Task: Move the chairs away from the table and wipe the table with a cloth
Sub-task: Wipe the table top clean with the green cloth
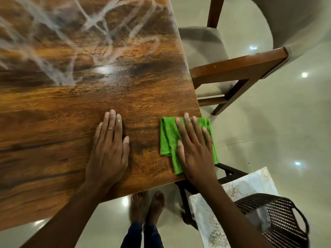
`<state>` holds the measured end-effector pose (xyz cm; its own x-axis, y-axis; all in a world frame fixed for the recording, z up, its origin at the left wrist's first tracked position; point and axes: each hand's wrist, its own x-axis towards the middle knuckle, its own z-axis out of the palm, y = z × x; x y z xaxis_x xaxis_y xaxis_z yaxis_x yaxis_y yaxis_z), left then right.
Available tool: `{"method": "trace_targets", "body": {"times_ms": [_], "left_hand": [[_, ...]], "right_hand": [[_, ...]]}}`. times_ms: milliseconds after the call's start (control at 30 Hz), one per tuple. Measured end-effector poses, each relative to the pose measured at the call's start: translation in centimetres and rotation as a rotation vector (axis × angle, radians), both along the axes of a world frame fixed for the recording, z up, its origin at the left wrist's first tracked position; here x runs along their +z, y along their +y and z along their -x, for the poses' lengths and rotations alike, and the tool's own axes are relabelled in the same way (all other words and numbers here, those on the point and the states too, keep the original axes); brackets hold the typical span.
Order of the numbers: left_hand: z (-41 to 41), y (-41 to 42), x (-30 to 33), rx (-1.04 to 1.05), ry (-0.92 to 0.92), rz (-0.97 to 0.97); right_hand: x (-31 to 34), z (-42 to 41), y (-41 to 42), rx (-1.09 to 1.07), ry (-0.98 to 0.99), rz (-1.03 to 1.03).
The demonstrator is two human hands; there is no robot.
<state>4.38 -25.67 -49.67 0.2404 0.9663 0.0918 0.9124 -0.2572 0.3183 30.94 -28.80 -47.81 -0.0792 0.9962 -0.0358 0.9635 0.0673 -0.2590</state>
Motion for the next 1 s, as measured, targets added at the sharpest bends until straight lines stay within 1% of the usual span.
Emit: {"method": "trace_targets", "body": {"times_ms": [133,233,267,367,400,433,467,500,533,567,633,700,733,800,867,933,1000], "left_hand": [[0.0,0.4,0.6,0.002,0.023,0.030],[0.0,0.4,1.9,0.014,0.091,0.086],[0.0,0.7,2.7,0.032,0.126,0.137],[-1.4,1.7,8.7,0.063,0.174,0.350],[-2.0,1.7,11.1,0.066,0.175,0.376],[-2.6,1.5,12.6,0.057,0.134,0.350],[-3.5,1.3,14.4,0.030,0.111,0.293],[-4.4,1.1,15.9,-0.026,0.153,0.240],[-5.4,0.7,17.3,-0.105,0.199,0.226],[-6.6,0.5,18.0,-0.148,0.226,0.161],[-9.8,0.6,19.7,-0.215,0.225,0.185],[-13.6,-0.2,23.8,-0.289,0.221,0.191],[-15.5,-0.5,25.9,-0.333,0.193,0.188],[-18.9,-1.1,28.3,-0.399,0.167,0.109],[-21.8,-1.2,30.5,-0.448,0.195,0.074],[-25.0,-1.7,31.7,-0.519,0.208,0.002],[-27.9,-2.6,33.1,-0.593,0.200,-0.051]], "right_hand": [[0.6,0.9,-1.6,-0.047,-0.046,0.028],[2.4,0.8,-1.2,-0.030,-0.047,0.116],[3.0,0.8,-0.8,-0.019,-0.049,0.162],[8.8,0.4,0.0,-0.044,-0.038,0.270],[11.2,0.1,0.2,-0.054,-0.017,0.295],[13.2,-0.1,0.2,-0.077,0.008,0.342],[15.3,-0.5,-0.3,-0.109,0.010,0.334],[17.0,-1.3,-1.0,-0.151,-0.017,0.290],[18.0,-2.4,-1.9,-0.203,-0.069,0.227],[18.7,-3.5,-3.0,-0.252,-0.100,0.237],[19.3,-6.4,-5.3,-0.328,-0.112,0.251],[22.5,-9.0,-8.2,-0.386,-0.129,0.220],[23.8,-10.4,-9.4,-0.435,-0.160,0.174],[26.0,-12.9,-11.3,-0.513,-0.208,0.090],[28.0,-15.5,-12.6,-0.614,-0.155,0.098],[30.4,-17.7,-14.4,-0.724,-0.151,0.096],[32.9,-19.4,-16.4,-0.764,-0.142,0.059]]}}
